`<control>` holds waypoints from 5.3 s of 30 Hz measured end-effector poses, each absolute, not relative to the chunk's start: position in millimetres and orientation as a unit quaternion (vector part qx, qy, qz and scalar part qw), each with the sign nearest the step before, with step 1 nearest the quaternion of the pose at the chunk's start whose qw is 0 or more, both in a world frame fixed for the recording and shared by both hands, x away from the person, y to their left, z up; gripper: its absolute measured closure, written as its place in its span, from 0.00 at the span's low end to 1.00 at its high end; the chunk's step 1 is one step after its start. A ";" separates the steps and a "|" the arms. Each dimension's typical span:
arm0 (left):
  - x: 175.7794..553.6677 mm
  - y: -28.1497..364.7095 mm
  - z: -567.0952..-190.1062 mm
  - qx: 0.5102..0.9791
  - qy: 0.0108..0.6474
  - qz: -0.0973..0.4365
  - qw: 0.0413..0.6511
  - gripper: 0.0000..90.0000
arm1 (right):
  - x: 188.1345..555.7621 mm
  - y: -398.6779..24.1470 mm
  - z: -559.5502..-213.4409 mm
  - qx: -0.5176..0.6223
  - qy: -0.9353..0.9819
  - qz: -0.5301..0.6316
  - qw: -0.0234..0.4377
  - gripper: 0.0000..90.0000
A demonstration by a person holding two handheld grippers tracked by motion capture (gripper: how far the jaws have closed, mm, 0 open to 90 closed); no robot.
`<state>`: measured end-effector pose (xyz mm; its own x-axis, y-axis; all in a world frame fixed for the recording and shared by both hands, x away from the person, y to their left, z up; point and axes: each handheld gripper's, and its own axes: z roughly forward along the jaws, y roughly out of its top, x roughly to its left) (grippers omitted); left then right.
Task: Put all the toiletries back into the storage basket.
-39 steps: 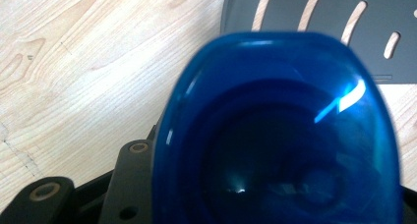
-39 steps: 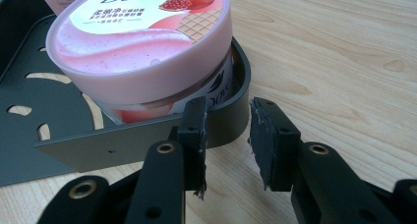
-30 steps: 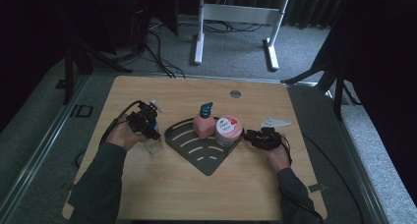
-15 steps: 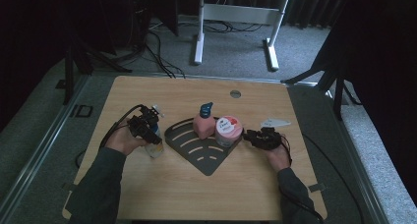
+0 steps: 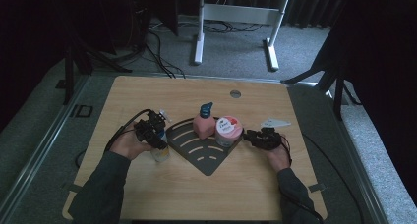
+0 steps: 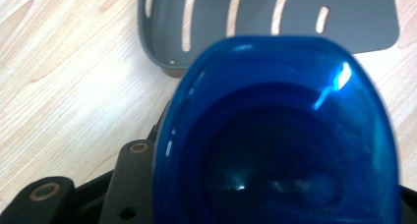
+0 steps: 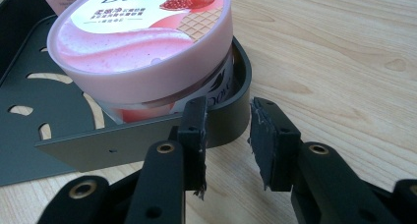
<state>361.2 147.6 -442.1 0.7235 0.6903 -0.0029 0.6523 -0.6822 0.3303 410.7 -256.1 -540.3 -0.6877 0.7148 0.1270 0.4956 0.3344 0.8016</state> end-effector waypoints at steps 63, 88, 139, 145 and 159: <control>349.3 52.8 -427.8 0.949 0.258 0.027 0.179 0.61 | 409.9 -256.1 -541.0 0.375 0.806 0.442 0.122 0.75; 369.0 30.1 -432.3 0.945 0.278 0.034 0.170 0.61 | 409.1 -255.6 -541.0 0.375 0.806 0.442 0.122 0.75; 393.7 -5.4 -435.2 0.934 0.304 0.038 0.183 0.61 | 409.1 -255.8 -541.4 0.374 0.805 0.444 0.122 0.75; 394.8 -8.5 -436.4 0.934 0.305 0.036 0.183 0.60 | 409.1 -255.8 -541.4 0.374 0.805 0.443 0.121 0.75; 397.0 -17.0 -437.3 0.932 0.306 0.032 0.189 0.61 | 409.1 -255.8 -541.4 0.374 0.805 0.444 0.122 0.75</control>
<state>397.0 -17.0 -437.3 0.8101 0.5836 -0.0555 0.5593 -0.7410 0.3716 409.1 -255.8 -541.4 -0.6907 0.7103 0.1361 0.4947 0.3267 0.8053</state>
